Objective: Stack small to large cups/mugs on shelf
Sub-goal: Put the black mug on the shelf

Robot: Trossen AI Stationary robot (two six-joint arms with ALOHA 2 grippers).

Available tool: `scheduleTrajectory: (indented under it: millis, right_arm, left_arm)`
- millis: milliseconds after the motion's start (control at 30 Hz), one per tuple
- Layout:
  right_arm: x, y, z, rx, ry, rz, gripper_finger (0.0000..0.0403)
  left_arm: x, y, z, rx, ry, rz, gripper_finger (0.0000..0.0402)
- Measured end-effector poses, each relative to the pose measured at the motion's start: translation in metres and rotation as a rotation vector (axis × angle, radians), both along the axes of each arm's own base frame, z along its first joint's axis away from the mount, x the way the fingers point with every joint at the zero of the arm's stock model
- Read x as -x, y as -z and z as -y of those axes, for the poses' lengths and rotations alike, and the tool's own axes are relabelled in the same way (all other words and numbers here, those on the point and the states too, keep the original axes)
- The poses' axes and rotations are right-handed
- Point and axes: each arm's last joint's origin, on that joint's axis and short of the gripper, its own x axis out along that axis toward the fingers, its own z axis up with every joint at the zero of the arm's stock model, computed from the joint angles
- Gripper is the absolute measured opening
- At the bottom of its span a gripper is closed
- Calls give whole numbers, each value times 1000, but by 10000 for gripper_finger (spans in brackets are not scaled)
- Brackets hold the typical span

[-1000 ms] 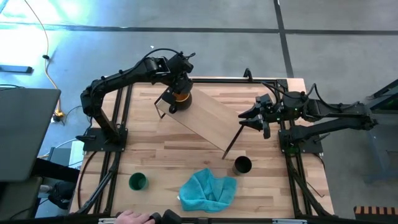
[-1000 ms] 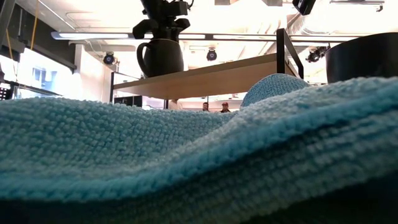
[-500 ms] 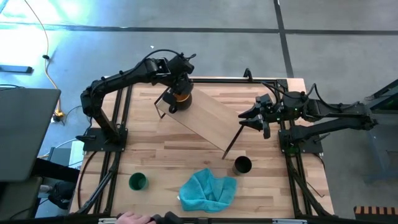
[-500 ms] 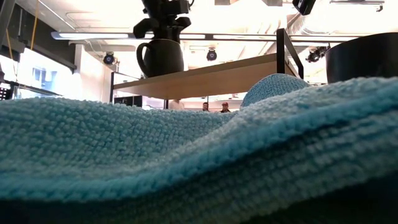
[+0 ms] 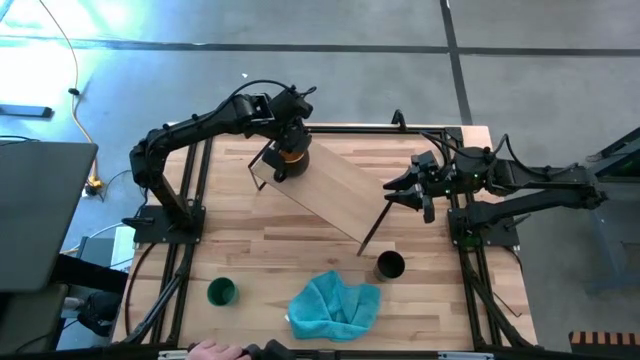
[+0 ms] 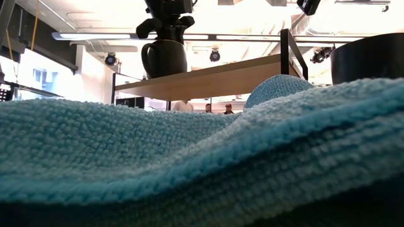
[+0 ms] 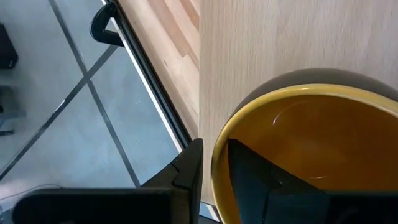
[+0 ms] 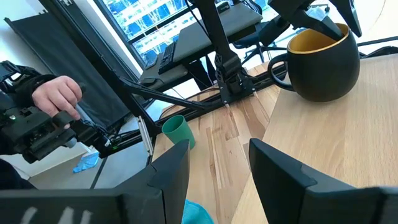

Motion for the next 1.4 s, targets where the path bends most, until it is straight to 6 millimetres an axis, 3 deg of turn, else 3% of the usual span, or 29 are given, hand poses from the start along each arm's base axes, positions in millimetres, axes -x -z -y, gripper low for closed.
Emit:
scheduleTrajectory:
  millis: [1400]
  right_arm:
    - [0,0,0,0,-2,0,158]
  left_arm:
    - [0,1,1,4,-20,-7,63]
